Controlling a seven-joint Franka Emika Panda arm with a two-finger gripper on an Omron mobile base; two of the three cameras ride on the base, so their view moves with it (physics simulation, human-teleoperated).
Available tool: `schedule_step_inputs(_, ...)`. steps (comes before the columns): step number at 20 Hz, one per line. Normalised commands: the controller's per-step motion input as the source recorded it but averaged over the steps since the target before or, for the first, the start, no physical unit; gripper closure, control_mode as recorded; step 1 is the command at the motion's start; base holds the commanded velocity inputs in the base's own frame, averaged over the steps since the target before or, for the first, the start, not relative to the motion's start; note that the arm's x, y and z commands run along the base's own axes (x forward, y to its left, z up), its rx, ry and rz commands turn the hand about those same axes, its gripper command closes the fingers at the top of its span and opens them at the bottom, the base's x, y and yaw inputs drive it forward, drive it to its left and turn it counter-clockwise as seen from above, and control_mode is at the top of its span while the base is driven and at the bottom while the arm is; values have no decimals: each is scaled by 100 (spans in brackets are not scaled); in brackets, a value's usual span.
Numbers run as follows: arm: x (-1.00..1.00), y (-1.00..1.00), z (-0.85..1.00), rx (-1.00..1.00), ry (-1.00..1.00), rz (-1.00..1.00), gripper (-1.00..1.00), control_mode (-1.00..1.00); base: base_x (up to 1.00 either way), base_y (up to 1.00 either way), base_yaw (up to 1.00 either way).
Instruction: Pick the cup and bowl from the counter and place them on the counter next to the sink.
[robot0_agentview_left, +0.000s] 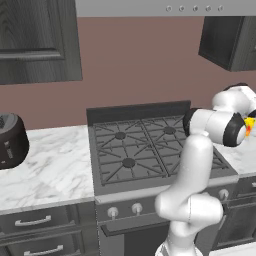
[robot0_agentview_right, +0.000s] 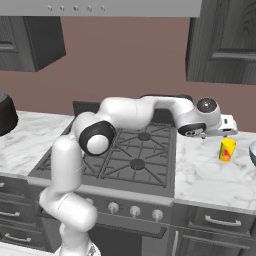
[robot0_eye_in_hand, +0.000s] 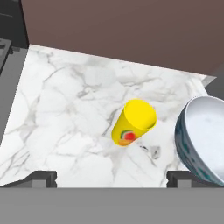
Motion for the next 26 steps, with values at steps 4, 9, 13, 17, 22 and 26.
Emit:
schedule_step_inputs(4, 9, 0, -15, 0, 1, 2, -100, -100, 0, 0, 0)
schedule_step_inputs(9, 12, -2, -22, 0, 2, 2, -100, -100, 0, 0, 0)
schedule_step_inputs(13, 14, 0, -13, 0, 3, 1, -100, -100, 0, 0, 0)
schedule_step_inputs(17, 11, -6, -1, 0, 1, 2, -100, -100, 0, 0, 0)
schedule_step_inputs(22, 9, -12, 0, 0, 0, 1, -100, -100, 0, 0, 0)
schedule_step_inputs(26, 8, -9, 0, 0, 3, 1, -100, -100, 0, 0, 0)
